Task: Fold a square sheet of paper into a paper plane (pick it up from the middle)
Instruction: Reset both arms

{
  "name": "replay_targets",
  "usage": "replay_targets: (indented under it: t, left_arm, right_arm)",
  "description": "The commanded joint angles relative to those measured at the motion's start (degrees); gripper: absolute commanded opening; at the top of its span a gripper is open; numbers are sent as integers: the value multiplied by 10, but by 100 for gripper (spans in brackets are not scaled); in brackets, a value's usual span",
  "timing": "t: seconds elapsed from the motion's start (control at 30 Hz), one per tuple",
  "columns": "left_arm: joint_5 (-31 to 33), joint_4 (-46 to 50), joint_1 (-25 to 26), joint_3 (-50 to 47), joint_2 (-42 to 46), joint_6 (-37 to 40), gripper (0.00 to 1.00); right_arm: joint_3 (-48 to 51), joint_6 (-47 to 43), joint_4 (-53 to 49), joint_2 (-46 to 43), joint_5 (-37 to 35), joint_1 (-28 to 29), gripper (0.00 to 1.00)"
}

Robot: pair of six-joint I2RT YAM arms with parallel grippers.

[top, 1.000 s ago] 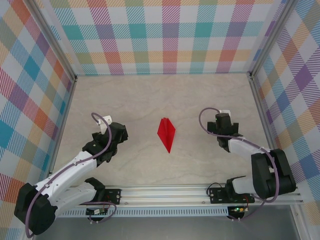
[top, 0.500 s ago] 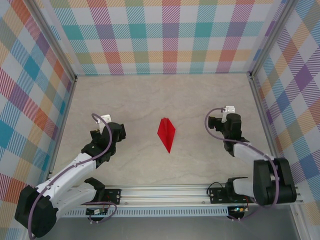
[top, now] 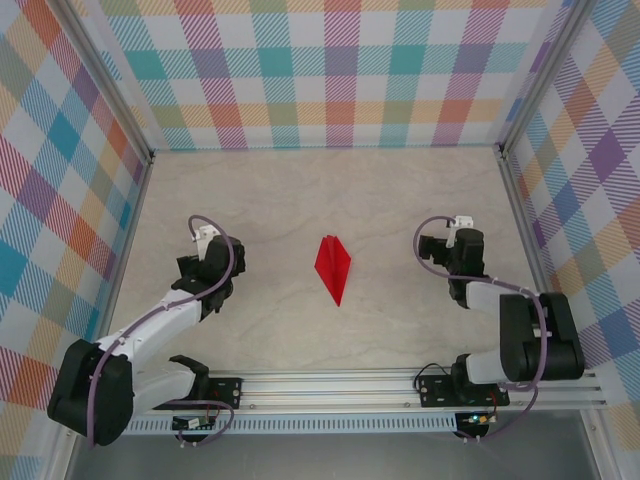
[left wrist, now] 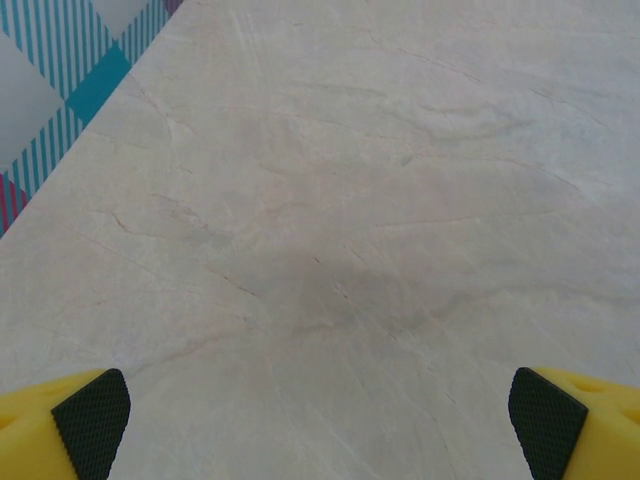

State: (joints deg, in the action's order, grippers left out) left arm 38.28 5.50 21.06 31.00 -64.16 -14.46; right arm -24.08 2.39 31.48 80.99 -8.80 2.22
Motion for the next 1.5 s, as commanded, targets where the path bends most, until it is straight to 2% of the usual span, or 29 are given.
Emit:
replay_targets:
  t: [0.0,0.07,0.23,0.33,0.43,0.53,0.7,0.77,0.83,1.03,1.47]
  left_arm:
    - [-18,-64,-33,15,-9,34,100]
    - [-46,-100,-54,9,-20,49,100]
    - [-85,-269,-75,-36,-85,108,100]
    - [-140,-366,-97,-60,-127,120,100]
    - [-167,-408,-113,-67,-148,136,100]
    - [-229,-455,-146,-79,-162,144,100]
    - [-304,-619,-174,-109,-267,149,100]
    - [-323,-535,-178,-80,-254,149,100]
    - [-322,-516,-178,-71,-254,149,100]
    - [-303,-526,-167,-74,-256,155,100]
    - [-306,-527,-166,-74,-256,156,100]
  right_arm:
    - [-10,-11,118,54,35,-3,100]
    - [2,-16,133,52,43,-3,100]
    - [7,-20,154,64,53,-3,100]
    - [13,-16,164,64,40,-3,100]
    - [12,-13,164,64,29,0,100]
    - [13,-13,164,65,29,0,100]
    - [12,-12,163,64,28,0,100]
    - [12,-12,164,64,27,0,100]
    - [12,-12,163,64,27,0,100]
    - [12,-13,163,64,28,0,100]
    - [9,-11,156,65,41,-6,100]
